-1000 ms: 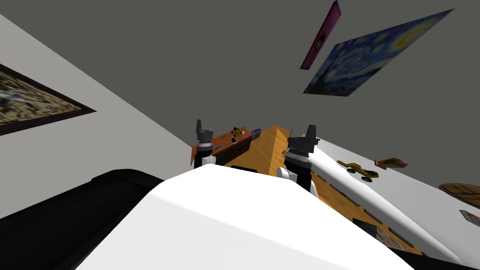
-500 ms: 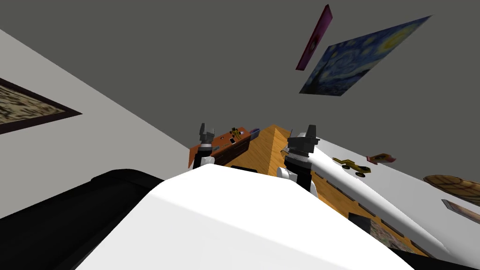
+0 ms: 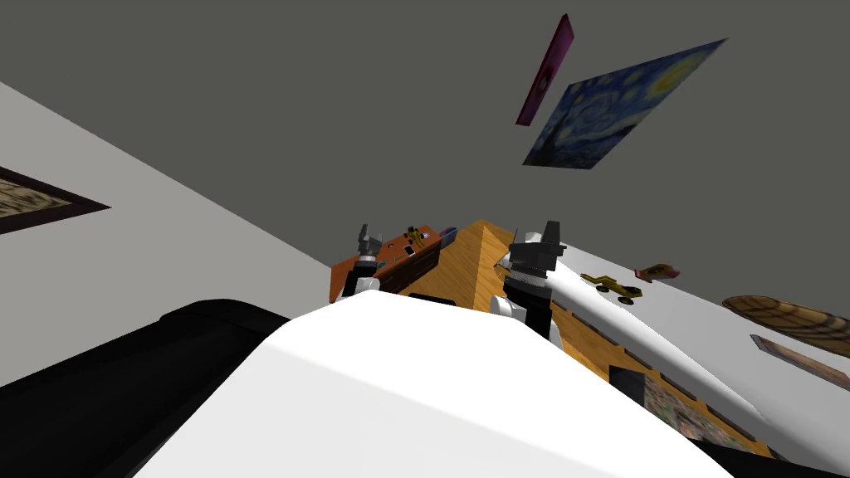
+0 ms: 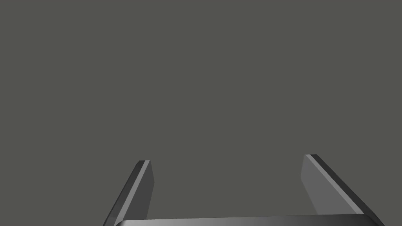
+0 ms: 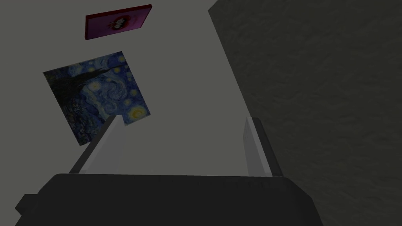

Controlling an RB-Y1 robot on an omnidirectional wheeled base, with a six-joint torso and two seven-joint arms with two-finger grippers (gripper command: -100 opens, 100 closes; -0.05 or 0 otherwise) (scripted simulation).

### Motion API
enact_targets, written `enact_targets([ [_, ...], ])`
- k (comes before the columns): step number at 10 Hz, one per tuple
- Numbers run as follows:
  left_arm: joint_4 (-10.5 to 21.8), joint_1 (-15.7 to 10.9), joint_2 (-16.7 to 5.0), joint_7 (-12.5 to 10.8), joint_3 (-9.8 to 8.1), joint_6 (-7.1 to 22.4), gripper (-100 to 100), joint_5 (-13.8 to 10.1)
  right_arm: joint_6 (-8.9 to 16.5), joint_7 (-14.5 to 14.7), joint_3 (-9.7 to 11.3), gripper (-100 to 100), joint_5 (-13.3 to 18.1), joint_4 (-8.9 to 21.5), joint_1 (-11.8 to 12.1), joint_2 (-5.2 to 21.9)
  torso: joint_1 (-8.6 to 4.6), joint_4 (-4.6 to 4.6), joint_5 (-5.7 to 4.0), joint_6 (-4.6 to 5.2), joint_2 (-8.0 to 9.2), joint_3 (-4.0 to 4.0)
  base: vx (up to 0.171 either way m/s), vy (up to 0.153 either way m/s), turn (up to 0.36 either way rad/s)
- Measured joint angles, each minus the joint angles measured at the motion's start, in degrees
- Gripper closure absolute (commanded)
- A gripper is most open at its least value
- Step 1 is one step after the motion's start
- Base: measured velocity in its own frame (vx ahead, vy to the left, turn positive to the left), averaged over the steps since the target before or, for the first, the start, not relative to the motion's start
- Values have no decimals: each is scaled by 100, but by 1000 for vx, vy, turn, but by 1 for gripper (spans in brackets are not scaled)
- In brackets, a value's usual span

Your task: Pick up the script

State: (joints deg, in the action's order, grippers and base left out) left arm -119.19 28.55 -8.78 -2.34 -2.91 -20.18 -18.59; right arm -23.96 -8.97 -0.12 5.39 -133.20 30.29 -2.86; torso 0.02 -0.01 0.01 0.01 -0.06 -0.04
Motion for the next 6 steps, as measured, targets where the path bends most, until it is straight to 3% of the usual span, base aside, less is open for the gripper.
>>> enact_targets([
  [6, 677, -141, -157, 49, -108, 572, -100, -946, 0, 0, 0, 0, 0, 0, 0, 0, 0, 0, 0, 0, -1, 0, 13, 6, -73],
])
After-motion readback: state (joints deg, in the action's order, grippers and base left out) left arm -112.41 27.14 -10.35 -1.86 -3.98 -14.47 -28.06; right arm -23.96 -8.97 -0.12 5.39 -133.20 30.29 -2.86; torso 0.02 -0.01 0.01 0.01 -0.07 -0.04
